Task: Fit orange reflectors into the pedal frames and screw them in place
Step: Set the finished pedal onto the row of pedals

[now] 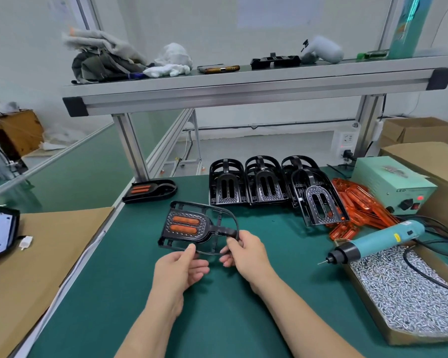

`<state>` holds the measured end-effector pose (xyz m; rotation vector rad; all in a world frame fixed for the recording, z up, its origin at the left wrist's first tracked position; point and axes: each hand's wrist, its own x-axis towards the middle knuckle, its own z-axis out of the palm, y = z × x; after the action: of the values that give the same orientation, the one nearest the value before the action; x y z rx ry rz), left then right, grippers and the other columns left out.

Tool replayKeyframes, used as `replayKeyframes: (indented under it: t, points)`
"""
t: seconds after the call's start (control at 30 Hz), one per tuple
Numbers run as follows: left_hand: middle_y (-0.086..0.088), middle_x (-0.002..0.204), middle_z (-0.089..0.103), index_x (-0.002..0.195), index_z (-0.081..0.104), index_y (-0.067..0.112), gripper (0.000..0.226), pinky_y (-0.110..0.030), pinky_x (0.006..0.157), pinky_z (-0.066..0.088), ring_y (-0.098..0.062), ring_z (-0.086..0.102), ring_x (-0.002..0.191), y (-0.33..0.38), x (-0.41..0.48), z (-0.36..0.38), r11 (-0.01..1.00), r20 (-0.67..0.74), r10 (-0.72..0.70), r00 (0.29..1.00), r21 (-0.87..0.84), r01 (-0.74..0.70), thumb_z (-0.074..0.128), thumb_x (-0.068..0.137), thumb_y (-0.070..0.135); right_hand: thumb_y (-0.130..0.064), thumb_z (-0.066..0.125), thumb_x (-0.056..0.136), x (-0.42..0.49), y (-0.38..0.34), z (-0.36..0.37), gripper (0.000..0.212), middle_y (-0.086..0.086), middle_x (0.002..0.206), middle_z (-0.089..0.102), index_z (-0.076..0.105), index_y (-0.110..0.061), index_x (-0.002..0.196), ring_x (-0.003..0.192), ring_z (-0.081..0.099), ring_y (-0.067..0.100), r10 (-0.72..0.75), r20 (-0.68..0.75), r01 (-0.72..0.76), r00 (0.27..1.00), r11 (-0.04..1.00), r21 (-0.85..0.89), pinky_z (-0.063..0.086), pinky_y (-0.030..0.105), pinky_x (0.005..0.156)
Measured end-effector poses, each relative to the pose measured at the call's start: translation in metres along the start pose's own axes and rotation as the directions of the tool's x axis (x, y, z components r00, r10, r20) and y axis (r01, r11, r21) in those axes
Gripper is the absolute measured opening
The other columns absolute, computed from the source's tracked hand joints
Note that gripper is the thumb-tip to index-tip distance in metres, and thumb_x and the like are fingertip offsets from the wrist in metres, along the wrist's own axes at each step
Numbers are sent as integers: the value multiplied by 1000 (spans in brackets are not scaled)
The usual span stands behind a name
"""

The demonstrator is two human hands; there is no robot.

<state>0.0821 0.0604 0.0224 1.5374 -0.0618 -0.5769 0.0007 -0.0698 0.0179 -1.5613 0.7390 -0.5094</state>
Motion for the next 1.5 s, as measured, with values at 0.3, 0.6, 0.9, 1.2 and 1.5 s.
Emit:
replayKeyframes:
  t: [0.3, 0.6, 0.9, 1.2, 1.5]
  points:
    - [-13, 52, 67, 85, 55, -5, 11, -14, 33, 42, -18, 61, 45, 14, 66, 1, 992, -199, -89, 976, -109, 68, 54, 93, 2, -37, 57, 99, 8, 8, 10, 49, -9, 73, 68, 49, -18, 144, 61, 65, 5, -109, -3, 108, 994, 985, -134, 50, 26, 63]
    - [-9, 49, 66, 112, 57, -4, 17, -14, 30, 40, -13, 60, 34, 54, 175, -51, 979, -312, -125, 942, -194, 65, 53, 98, 4, -20, 56, 98, 7, 13, 8, 28, 3, 87, 69, 59, -25, 126, 70, 63, 21, -139, 19, 140, 990, 976, -164, 56, 44, 78]
    - [-11, 85, 69, 121, 56, 4, 31, -22, 32, 46, -18, 62, 35, 71, 236, -63, 967, -382, -104, 918, -255, 3, 49, 94, -8, -16, 57, 98, 9, 17, 9, 23, 5, 86, 69, 58, -35, 111, 62, 55, 9, -165, 51, 171, 985, 970, -172, 53, 34, 71]
    - [-11, 89, 71, 130, 52, 7, 34, -24, 29, 46, -21, 61, 36, 82, 261, -51, 970, -344, -84, 935, -245, -3, 44, 99, -6, -15, 58, 96, 10, 20, 8, 25, 0, 82, 70, 60, -35, 112, 59, 55, 7, -194, 59, 202, 979, 962, -183, 53, 36, 74]
    - [-26, 112, 63, 132, 50, 0, 39, -24, 30, 47, -30, 63, 65, 76, 268, -56, 988, -328, -88, 940, -147, 41, 49, 105, 28, -16, 58, 97, 9, 17, 8, 24, 3, 84, 69, 61, -32, 115, 63, 57, 10, -172, 62, 181, 983, 964, -194, 54, 39, 79]
